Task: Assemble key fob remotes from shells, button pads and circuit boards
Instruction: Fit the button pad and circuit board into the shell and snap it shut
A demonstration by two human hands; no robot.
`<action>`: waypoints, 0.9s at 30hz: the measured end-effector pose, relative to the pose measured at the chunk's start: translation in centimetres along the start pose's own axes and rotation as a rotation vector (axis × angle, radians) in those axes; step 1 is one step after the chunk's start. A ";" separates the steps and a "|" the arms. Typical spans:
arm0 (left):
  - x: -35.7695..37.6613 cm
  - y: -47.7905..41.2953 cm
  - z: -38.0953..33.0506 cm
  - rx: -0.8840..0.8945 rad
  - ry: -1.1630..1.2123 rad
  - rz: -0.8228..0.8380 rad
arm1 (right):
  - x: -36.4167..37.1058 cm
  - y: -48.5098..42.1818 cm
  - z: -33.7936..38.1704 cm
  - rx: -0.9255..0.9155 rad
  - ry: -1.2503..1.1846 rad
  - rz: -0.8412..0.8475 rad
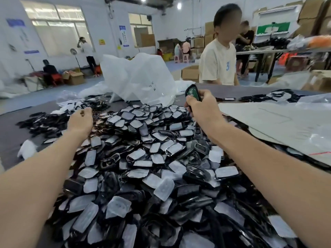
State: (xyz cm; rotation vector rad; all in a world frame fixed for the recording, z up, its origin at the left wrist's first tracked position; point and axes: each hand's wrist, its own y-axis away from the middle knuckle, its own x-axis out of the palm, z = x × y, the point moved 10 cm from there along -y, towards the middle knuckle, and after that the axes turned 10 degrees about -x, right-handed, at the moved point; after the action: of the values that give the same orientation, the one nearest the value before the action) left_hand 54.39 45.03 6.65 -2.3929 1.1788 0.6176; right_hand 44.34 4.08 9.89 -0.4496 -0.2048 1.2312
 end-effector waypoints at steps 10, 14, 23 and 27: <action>10.2 -9.7 -1.4 -0.038 0.105 0.452 | 14.2 -16.6 -8.3 -0.072 0.325 0.366; 13.8 -10.9 -1.3 -0.014 -0.009 0.550 | 19.3 -19.1 -12.1 -0.042 0.306 0.462; 19.4 -7.2 -3.9 0.018 -0.045 0.775 | 22.6 -18.3 -15.0 -0.006 0.360 0.651; 19.3 -4.9 -3.9 0.006 -0.009 0.768 | 20.4 -16.1 -14.1 0.006 0.400 0.698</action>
State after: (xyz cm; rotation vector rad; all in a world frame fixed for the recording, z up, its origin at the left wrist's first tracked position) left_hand 69.76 33.50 0.06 -1.8670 2.0945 0.8311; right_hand 70.40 16.03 2.56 -0.7889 0.3280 1.7822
